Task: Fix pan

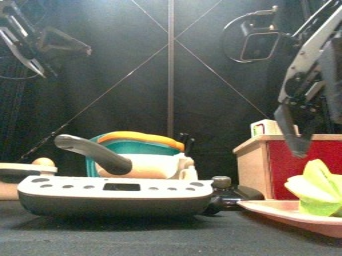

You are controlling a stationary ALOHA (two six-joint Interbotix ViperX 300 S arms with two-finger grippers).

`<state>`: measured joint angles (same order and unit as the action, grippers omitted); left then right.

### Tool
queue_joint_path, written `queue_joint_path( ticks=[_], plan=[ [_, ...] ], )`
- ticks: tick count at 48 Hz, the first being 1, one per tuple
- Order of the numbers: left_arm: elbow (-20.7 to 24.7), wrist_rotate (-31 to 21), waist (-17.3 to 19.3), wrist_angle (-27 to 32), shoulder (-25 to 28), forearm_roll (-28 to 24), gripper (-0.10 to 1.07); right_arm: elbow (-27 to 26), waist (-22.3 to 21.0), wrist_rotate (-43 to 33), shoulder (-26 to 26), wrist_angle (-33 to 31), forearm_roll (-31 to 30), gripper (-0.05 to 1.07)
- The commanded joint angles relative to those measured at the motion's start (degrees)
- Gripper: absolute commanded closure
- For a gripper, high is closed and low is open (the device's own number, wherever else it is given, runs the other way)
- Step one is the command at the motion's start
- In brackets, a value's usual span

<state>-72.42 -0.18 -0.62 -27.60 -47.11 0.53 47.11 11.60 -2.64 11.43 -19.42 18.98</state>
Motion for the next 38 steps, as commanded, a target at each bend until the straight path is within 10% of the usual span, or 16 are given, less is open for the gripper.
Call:
queue_joint_path(
  ticks=[1,21,38],
  plan=[
    [0.88,-0.09,-0.18,-0.53,0.18,0.09,1.00,-2.55,-3.96,0.09,1.76,1.76,-0.79,0.03],
    [0.44,-0.09,-0.70,1.93,2.02,0.44,0.95,-5.36,-12.13,0.26,-0.35,14.50,-2.90,0.03],
    [5.19,-0.18,-1.32,9.32,13.45,8.17,0.41,-7.91,-12.39,0.18,-3.69,16.61,-4.66,0.03]
  ],
)
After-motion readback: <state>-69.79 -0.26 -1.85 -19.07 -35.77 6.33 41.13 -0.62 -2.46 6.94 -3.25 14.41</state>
